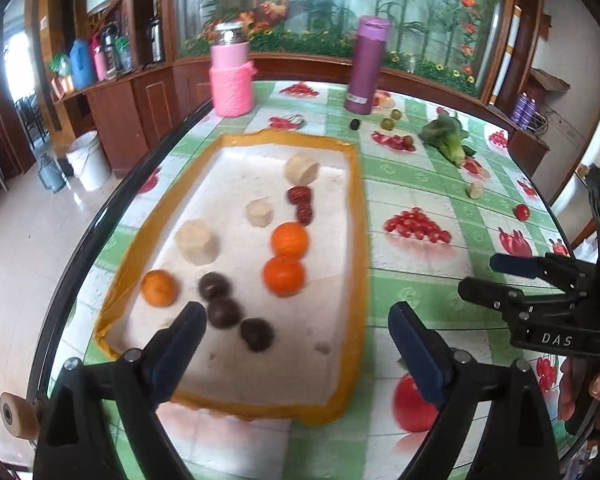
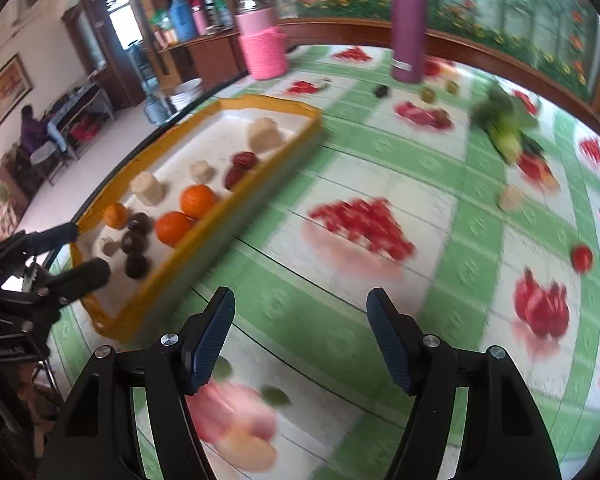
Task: Organize fruits
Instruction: 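Grasp the red tomato with the right gripper while the left grasps a cork piece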
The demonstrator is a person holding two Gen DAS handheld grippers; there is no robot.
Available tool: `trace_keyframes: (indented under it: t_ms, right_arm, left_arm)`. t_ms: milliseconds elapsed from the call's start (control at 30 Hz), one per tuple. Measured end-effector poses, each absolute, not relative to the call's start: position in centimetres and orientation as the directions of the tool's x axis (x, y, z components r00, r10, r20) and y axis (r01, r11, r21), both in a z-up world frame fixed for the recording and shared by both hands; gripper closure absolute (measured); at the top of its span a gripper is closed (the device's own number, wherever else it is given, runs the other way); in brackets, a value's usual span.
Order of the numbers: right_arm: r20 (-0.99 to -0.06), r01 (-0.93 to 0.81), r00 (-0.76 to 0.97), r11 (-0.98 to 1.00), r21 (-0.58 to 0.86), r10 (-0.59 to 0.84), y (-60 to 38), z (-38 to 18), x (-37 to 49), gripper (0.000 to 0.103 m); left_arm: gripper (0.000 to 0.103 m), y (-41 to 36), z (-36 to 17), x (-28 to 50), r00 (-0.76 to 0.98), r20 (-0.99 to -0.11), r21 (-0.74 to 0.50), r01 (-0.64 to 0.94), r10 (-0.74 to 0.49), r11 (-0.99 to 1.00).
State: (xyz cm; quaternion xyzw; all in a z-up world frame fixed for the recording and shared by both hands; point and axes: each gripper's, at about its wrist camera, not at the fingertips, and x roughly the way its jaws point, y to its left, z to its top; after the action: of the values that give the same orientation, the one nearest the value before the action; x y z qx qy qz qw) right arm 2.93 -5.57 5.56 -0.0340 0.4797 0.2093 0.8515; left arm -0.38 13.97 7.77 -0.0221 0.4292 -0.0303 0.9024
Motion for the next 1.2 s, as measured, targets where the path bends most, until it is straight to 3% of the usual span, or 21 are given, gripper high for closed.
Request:
trace_keyframes:
  t_ms: [467, 733, 800, 833, 900, 967, 1033, 1067, 1100, 1133, 1200]
  right_arm:
    - [-0.786, 0.028, 0.610, 0.988, 0.150, 0.102, -25.2, 6.1, 7.1, 0.031]
    - [-0.824, 0.027, 0.563, 0.996, 0.089, 0.059, -27.7, 2.7, 13.7, 0.030]
    - [-0.832, 0.014, 0.554, 0.998, 0.053, 0.037, -27.6, 2.0, 14.2, 0.049]
    - [-0.827, 0.004, 0.562, 1.000, 0.031, 0.023, -27.5, 1.9, 14.4, 0.052]
    - [-0.824, -0.017, 0.567, 1.000, 0.015, 0.022, -27.4, 1.9, 14.6, 0.068]
    - [-0.821, -0.030, 0.571, 0.999, 0.016, 0.030, -27.5, 2.0, 14.6, 0.074]
    - [-0.820, -0.040, 0.571, 0.999, 0.024, 0.042, -27.6, 2.1, 14.6, 0.074]
    - [-0.820, -0.044, 0.570, 0.999, 0.027, 0.047, -27.7, 2.1, 14.7, 0.074]
    - [-0.820, -0.047, 0.570, 0.998, 0.030, 0.051, -27.8, 2.1, 14.6, 0.074]
    - [-0.821, -0.047, 0.569, 0.998, 0.032, 0.053, -27.8, 2.2, 14.7, 0.074]
    - [-0.821, -0.048, 0.567, 0.998, 0.041, 0.061, -27.9, 2.3, 14.7, 0.074]
  left_arm:
    - [0.006, 0.7, 8.1, 5.6, 0.582, -0.802, 0.021, 0.250, -0.133, 0.968]
    - [0.006, -6.8, 6.5, 14.0, 0.547, -0.815, -0.012, 0.313, -0.190, 0.950]
    - [0.006, -8.3, 5.9, 15.5, 0.538, -0.819, -0.026, 0.318, -0.202, 0.948]
    - [0.006, -9.0, 5.6, 16.2, 0.540, -0.818, -0.020, 0.320, -0.199, 0.947]
    - [0.006, -10.4, 5.1, 17.5, 0.546, -0.816, -0.007, 0.320, -0.190, 0.948]
    - [0.007, -11.4, 4.6, 18.5, 0.550, -0.815, 0.000, 0.311, -0.180, 0.950]
    - [0.017, -12.2, 3.9, 19.4, 0.542, -0.819, -0.012, 0.313, -0.188, 0.950]
    - [0.034, -12.7, 3.3, 19.9, 0.528, -0.828, -0.013, 0.318, -0.189, 0.948]
    - [0.058, -13.0, 2.7, 20.3, 0.504, -0.842, -0.018, 0.328, -0.192, 0.944]
    - [0.072, -13.2, 2.1, 20.6, 0.476, -0.855, -0.037, 0.340, -0.206, 0.940]
    - [0.072, -13.0, 2.1, 20.3, 0.506, -0.832, -0.048, 0.344, -0.228, 0.938]
